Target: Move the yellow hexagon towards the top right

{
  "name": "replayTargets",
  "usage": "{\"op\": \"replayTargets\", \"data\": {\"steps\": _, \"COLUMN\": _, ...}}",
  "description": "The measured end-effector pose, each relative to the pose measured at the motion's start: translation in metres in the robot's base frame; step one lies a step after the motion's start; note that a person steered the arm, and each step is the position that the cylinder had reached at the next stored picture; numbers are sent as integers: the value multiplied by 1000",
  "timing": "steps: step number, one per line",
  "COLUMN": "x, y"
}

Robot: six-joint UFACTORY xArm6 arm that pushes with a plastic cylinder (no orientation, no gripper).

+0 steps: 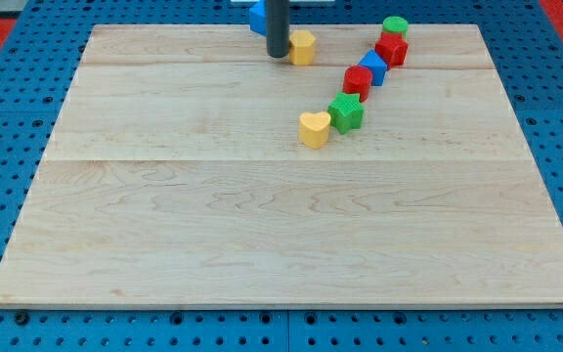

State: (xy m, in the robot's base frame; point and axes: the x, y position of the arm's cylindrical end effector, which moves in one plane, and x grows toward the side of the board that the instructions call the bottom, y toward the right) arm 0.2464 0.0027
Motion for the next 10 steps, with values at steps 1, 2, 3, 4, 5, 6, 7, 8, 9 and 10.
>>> {"op": "replayTargets", "data": {"steps": 1, "x": 0, "y": 18}}
{"op": "replayTargets", "data": {"steps": 2, "x": 0, "y": 21}}
{"op": "replayTargets", "data": {"steps": 3, "x": -12, "y": -31}}
{"op": "replayTargets", "data": {"steps": 4, "x": -54, "y": -89}}
{"op": "replayTargets", "data": {"steps": 5, "x": -55, "y": -88}}
{"op": "replayTargets", "data": {"steps": 6, "x": -55, "y": -84}}
{"op": "replayTargets", "data": {"steps": 7, "x": -53, "y": -60}}
{"op": "replayTargets", "data": {"steps": 8, "x": -53, "y": -38}}
{"op": "replayTargets", "data": {"steps": 9, "x": -53, "y": -31}}
{"op": "replayTargets", "data": {"steps": 10, "x": -33, "y": -78}}
